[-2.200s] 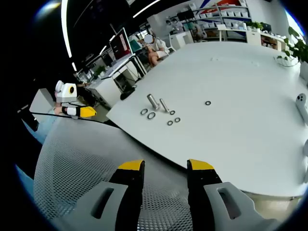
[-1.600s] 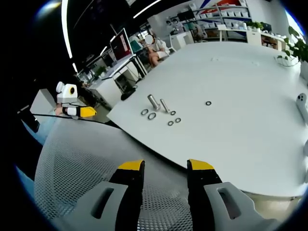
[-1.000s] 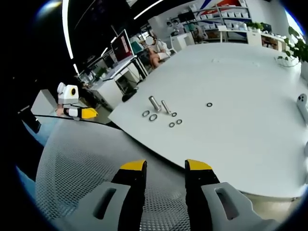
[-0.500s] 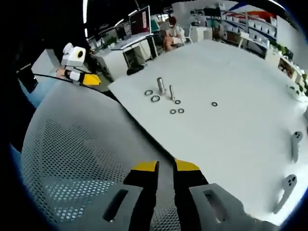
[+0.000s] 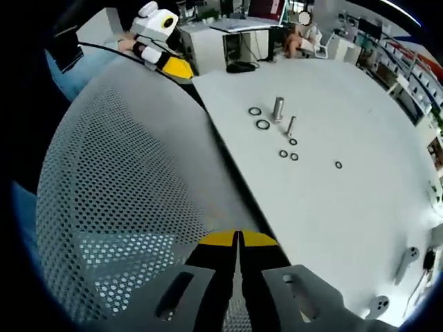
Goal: Place the washer onto the threaded stud by aligning its center hole with the stud, sliding it down to the base, and recovering from edge contact or off-axis alignment until the washer reaches the visible bottom stop.
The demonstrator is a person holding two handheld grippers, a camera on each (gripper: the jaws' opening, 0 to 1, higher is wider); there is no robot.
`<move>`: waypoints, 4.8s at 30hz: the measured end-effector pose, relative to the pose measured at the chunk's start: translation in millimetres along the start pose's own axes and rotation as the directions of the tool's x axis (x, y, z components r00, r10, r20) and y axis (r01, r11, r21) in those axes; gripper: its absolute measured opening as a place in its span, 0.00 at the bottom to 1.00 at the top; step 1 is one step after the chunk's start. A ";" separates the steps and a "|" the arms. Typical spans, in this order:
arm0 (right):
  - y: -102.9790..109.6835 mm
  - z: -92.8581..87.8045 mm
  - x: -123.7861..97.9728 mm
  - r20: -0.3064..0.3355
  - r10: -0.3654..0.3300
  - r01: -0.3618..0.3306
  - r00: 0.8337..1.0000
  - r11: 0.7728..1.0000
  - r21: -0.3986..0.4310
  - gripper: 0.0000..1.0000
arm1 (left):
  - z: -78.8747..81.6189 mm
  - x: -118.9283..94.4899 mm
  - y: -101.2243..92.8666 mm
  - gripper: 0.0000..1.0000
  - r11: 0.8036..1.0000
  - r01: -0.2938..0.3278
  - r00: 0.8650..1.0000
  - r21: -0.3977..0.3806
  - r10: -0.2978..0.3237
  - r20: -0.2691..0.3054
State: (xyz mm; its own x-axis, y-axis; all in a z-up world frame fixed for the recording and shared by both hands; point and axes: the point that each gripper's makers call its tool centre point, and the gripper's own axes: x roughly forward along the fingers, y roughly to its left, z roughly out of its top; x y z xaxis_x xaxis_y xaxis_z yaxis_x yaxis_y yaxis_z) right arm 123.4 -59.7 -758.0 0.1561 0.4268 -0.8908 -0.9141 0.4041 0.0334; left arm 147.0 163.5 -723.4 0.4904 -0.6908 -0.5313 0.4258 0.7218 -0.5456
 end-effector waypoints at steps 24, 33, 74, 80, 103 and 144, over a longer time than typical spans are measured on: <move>-25.3 7.7 3.9 0.074 -0.150 0.156 0.986 0.984 -0.083 0.03 | 25.6 3.0 29.6 0.08 0.910 -0.029 0.984 0.415 0.099 -0.149; -28.6 7.3 3.5 0.071 -0.168 0.174 0.983 0.981 -0.089 0.03 | 29.7 21.2 51.3 0.21 0.816 -0.023 0.963 0.577 0.173 -0.206; -31.8 8.0 3.6 0.070 -0.186 0.193 0.980 0.975 -0.108 0.03 | 9.5 119.5 138.8 0.19 0.692 0.159 0.798 0.704 0.331 -0.504; -32.7 7.2 3.4 0.067 -0.190 0.196 0.979 0.975 -0.102 0.03 | 6.6 128.5 145.4 0.23 0.684 0.176 0.787 0.708 0.335 -0.519; -29.9 8.6 3.9 0.077 -0.171 0.179 0.982 0.977 -0.112 0.03 | 1.4 134.8 148.5 0.24 0.635 0.223 0.769 0.740 0.352 -0.534; -32.9 8.5 3.2 0.078 -0.188 0.195 0.979 0.975 -0.105 0.03 | -2.5 134.4 144.2 0.19 0.578 0.286 0.692 0.764 0.427 -0.582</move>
State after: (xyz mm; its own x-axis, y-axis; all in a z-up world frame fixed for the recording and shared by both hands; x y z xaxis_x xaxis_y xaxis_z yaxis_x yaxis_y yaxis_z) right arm 157.1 -64.8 -758.0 0.3534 0.4052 -0.8431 -0.9002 0.3926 -0.1887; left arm 272.5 174.6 -875.1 0.0787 -0.1944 -0.9778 0.9674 0.2518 0.0278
